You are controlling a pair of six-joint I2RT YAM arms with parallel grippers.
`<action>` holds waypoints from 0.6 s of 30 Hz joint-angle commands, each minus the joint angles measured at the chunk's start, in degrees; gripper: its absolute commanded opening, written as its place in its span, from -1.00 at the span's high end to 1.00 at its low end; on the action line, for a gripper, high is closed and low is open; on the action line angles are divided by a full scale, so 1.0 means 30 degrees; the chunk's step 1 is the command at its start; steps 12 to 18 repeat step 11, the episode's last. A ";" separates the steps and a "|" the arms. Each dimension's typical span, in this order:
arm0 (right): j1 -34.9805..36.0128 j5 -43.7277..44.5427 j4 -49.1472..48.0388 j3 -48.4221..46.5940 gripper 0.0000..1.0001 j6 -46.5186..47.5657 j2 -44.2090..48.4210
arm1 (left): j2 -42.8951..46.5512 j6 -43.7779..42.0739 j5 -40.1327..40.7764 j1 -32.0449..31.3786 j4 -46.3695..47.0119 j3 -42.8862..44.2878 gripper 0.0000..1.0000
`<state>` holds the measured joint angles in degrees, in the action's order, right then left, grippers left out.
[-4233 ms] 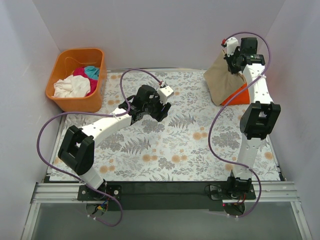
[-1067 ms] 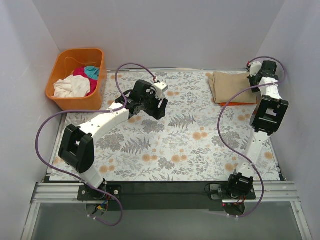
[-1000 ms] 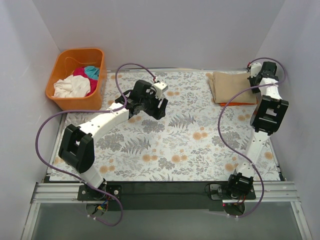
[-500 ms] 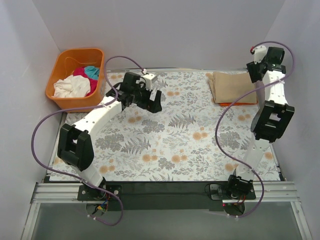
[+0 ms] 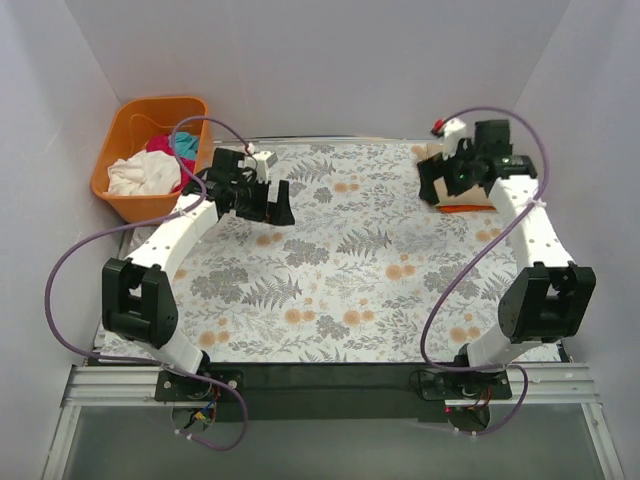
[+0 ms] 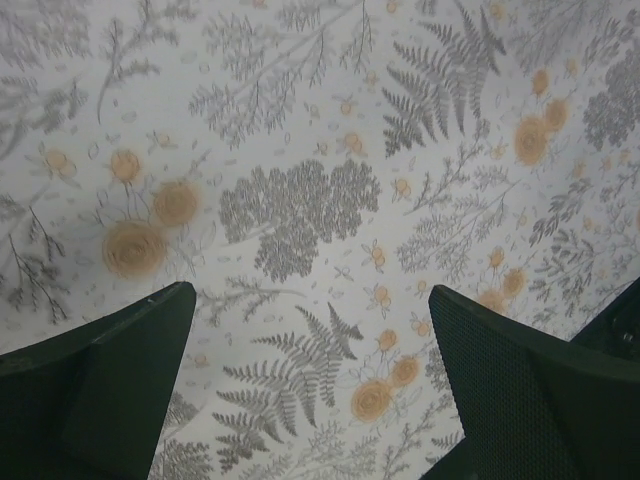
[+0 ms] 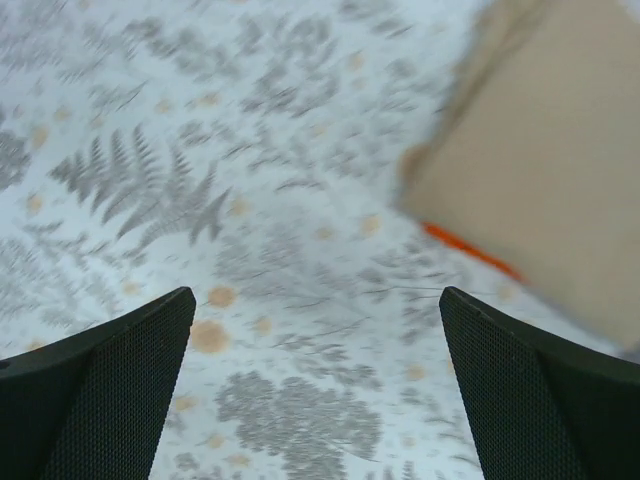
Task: Fold and stack the t-shirts
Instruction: Neatly place the folded tshirt to the corner
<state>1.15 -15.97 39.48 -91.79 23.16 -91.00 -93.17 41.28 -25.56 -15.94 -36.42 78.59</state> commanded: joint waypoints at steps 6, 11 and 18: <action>0.4156 -0.2442 -0.0622 0.8852 -0.97 -0.1888 0.3260 | 0.3571 -0.1425 0.1457 -0.0105 -0.0165 -0.5449 -0.96; 0.5008 -0.1827 -0.1296 1.0615 -0.97 -0.2357 0.4258 | 0.4804 -0.1366 0.1343 -0.0105 0.0423 -0.7006 -0.97; 0.5008 -0.1827 -0.1296 1.0615 -0.97 -0.2357 0.4258 | 0.4804 -0.1366 0.1343 -0.0105 0.0423 -0.7006 -0.97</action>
